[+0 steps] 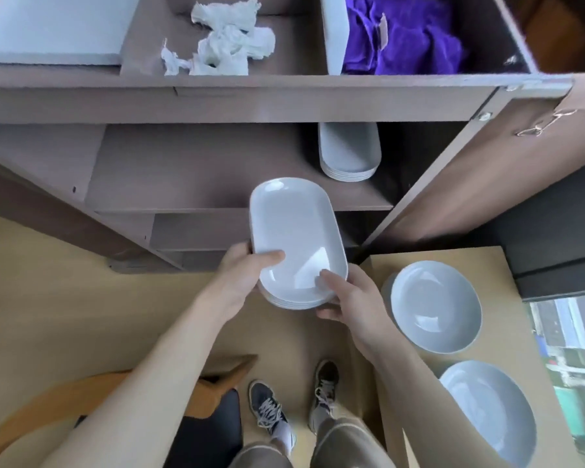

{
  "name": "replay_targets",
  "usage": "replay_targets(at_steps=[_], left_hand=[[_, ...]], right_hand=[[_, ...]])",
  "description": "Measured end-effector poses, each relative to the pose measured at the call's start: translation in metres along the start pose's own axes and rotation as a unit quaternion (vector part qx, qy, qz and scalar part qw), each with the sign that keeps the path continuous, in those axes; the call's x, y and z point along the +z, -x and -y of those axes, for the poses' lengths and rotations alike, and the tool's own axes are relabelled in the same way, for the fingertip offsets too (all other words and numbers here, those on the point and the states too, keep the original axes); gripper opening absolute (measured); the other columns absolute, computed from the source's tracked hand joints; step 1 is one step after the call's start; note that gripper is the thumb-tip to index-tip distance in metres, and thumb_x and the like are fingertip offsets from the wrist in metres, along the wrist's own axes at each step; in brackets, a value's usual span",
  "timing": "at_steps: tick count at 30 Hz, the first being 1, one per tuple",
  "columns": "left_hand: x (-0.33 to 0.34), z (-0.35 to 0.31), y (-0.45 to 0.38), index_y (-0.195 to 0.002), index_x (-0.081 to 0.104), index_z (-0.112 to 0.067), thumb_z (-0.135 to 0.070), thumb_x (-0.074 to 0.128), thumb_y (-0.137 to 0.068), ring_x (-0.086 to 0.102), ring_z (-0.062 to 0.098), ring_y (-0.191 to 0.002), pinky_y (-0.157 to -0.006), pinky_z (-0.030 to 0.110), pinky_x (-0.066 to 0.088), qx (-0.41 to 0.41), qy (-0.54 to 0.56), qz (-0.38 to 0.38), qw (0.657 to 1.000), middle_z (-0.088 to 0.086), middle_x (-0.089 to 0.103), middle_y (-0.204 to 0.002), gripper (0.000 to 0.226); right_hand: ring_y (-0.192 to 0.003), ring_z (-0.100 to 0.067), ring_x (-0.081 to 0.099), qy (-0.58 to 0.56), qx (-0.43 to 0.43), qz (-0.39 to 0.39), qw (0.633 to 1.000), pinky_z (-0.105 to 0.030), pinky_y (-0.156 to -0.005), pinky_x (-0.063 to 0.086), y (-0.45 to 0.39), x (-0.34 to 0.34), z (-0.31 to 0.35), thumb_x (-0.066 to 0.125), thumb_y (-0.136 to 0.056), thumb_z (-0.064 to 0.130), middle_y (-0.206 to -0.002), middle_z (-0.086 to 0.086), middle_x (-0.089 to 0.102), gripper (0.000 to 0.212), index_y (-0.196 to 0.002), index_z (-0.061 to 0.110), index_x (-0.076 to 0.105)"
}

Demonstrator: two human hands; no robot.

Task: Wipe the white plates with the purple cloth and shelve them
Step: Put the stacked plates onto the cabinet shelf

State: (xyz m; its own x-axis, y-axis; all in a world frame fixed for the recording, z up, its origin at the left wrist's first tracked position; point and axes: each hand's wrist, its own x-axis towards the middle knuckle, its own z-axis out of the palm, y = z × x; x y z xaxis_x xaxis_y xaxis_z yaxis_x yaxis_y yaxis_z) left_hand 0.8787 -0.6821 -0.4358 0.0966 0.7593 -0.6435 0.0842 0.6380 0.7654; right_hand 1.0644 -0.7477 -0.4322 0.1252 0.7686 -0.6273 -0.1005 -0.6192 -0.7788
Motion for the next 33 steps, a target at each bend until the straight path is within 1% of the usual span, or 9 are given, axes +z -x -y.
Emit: replay_targets(at_steps=[6,10,14,18,20,22,27,30,33], left_hand=[[0.001,-0.035,-0.093,-0.134,0.043,-0.012,-0.036,0.076,-0.077,0.067,0.027,-0.113,-0.098,0.051,0.056,-0.005,-0.059,-0.079,0.995,0.005,0.066,-0.128,0.07],[0.006,-0.042,-0.144,-0.122,0.054,-0.012,-0.028,0.074,-0.09,0.066,0.025,-0.108,-0.076,0.033,0.053,-0.001,-0.106,-0.14,0.984,0.005,0.065,-0.125,0.041],[0.011,-0.044,-0.167,-0.118,0.063,-0.012,-0.023,0.073,-0.09,0.067,0.022,-0.103,-0.068,0.027,0.049,0.002,-0.111,-0.174,0.978,0.001,0.068,-0.118,0.032],[0.013,-0.05,-0.183,-0.114,0.068,-0.011,-0.021,0.075,-0.091,0.068,0.012,-0.09,-0.064,0.022,0.049,-0.002,-0.098,-0.2,0.975,-0.003,0.072,-0.106,0.027],[0.013,-0.055,-0.193,-0.112,0.07,-0.008,-0.021,0.075,-0.091,0.067,0.01,-0.083,-0.062,0.02,0.048,0.006,-0.111,-0.214,0.97,-0.001,0.073,-0.104,0.026],[0.012,-0.062,-0.201,-0.112,0.071,-0.007,-0.022,0.075,-0.09,0.069,0.014,-0.086,-0.062,0.019,0.049,0.016,-0.12,-0.24,0.963,0.001,0.073,-0.106,0.027],[0.007,-0.074,-0.198,-0.155,0.04,-0.018,-0.026,0.079,-0.085,0.059,0.011,-0.119,-0.092,0.023,0.047,0.052,-0.074,-0.214,0.973,-0.006,0.055,-0.14,0.08],[0.001,-0.059,-0.177,-0.163,0.013,-0.03,-0.02,0.08,-0.068,0.045,0.012,-0.138,-0.108,0.032,0.044,0.098,-0.213,-0.131,0.963,-0.009,0.041,-0.154,0.117],[0.001,-0.043,-0.172,-0.165,0.0,-0.029,-0.013,0.084,-0.077,0.029,0.017,-0.151,-0.118,0.038,0.036,0.156,-0.376,-0.114,0.906,-0.005,0.022,-0.168,0.123]], right_hand=[[-0.096,-0.022,0.072,0.055,-0.005,-0.041,0.998,-0.049,-0.081,0.063,-0.105,0.025,0.025,0.068,-0.065,0.046,-0.108,-0.001,0.071,0.057,-0.112,0.014,0.062],[-0.095,-0.035,0.07,0.081,-0.007,-0.064,0.995,-0.056,-0.083,0.06,-0.169,0.032,0.011,0.062,-0.059,0.051,-0.099,-0.011,0.072,0.061,-0.103,0.009,0.066],[-0.1,-0.032,0.062,0.132,-0.004,-0.087,0.987,-0.043,-0.086,0.056,-0.18,0.037,0.028,0.061,-0.067,0.056,-0.103,-0.009,0.066,0.058,-0.104,0.011,0.063],[-0.092,-0.02,0.056,0.131,-0.026,-0.123,0.983,-0.022,-0.073,0.04,-0.192,0.039,0.043,0.072,-0.089,0.029,-0.11,-0.005,0.059,0.033,-0.105,0.012,0.049],[-0.083,-0.011,0.057,0.123,-0.037,-0.139,0.982,-0.02,-0.063,0.039,-0.196,0.038,0.051,0.07,-0.091,0.026,-0.113,-0.002,0.061,0.03,-0.105,0.016,0.046],[-0.083,-0.012,0.056,0.159,-0.07,-0.134,0.976,-0.024,-0.072,0.043,-0.196,0.039,0.059,0.063,-0.092,0.022,-0.118,-0.002,0.061,0.024,-0.111,0.016,0.05],[-0.099,-0.029,0.06,0.377,-0.107,-0.068,0.917,-0.038,-0.077,0.046,-0.186,0.039,0.067,0.056,-0.099,0.034,-0.138,-0.003,0.038,0.061,-0.152,0.022,0.027],[-0.127,-0.029,0.051,0.52,-0.14,-0.04,0.841,-0.04,-0.099,0.046,-0.189,0.035,0.069,0.058,-0.1,0.038,-0.146,-0.007,0.033,0.083,-0.162,0.024,0.005],[-0.132,-0.028,0.045,0.574,-0.157,-0.03,0.803,-0.038,-0.103,0.043,-0.198,0.036,0.071,0.056,-0.102,0.027,-0.151,-0.009,0.031,0.08,-0.162,0.03,0.003]])
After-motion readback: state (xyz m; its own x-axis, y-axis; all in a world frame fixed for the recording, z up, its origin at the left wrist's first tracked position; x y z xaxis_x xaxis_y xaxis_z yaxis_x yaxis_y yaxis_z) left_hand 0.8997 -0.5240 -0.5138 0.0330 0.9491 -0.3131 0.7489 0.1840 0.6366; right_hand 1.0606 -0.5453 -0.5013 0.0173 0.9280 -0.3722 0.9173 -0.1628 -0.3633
